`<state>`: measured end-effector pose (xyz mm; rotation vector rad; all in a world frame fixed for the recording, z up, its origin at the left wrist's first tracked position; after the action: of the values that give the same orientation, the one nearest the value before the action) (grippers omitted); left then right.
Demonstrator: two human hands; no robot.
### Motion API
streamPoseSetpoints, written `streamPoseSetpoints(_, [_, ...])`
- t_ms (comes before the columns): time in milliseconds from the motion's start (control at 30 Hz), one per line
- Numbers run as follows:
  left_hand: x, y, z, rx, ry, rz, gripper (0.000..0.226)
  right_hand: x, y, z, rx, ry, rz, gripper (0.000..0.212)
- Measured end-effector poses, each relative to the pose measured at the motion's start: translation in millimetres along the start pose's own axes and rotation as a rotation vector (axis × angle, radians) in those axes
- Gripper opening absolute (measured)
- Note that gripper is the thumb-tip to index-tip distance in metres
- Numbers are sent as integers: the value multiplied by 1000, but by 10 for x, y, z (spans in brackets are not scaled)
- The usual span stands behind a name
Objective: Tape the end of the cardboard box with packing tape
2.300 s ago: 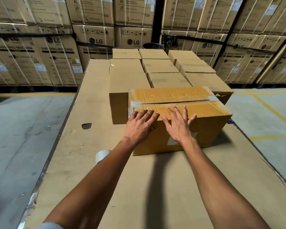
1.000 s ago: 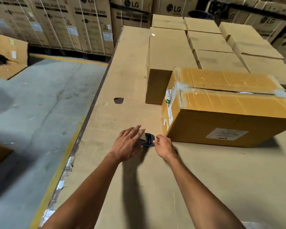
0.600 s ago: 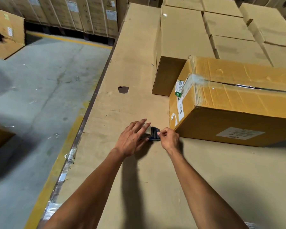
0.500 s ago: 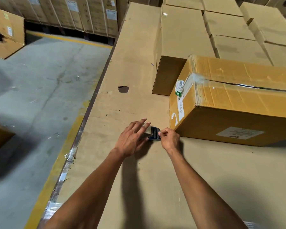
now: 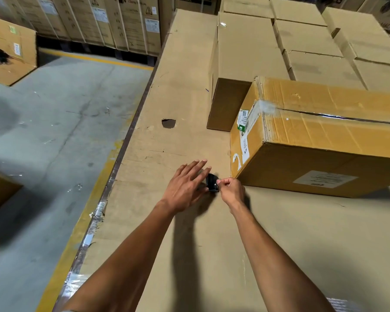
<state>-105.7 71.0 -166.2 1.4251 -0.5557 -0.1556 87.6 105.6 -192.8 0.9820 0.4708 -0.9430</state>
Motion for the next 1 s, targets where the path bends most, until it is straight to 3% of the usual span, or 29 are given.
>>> streamPoseSetpoints(167, [-19, -48, -75, 14, 9, 97, 42, 73, -39, -83, -19, -15, 13, 33])
streamPoseSetpoints(333, [-72, -43, -44, 53, -29, 212, 50, 53, -31, -74, -14, -31, 57, 39])
streamPoseSetpoints(500, [-111, -68, -24, 48, -14, 329, 42, 56, -45, -153, -49, -53, 98, 24])
streamPoseSetpoints(700, [-200, 0, 99, 111, 19, 509, 34, 43, 3, -98, -27, -71, -26, 40])
streamPoseSetpoints(800, [-177, 38, 34, 102, 39, 423, 39, -13, 26, -3, -46, -76, -133, 34])
streamPoseSetpoints(1000, [157, 11, -53, 53, -6, -43, 50, 26, 60, 66, -106, -68, -275, 27])
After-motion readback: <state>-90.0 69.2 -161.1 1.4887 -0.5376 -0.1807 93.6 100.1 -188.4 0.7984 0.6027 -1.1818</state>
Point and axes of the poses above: each hand's wrist, its own z-axis away from the middle knuckle, its own y-axis out of the back of the hand, x = y × z, the point moved 4 cm from there along -z, towards the middle knuckle, and after that the axes turned 14 degrees about -x, right-handed, at the moved point
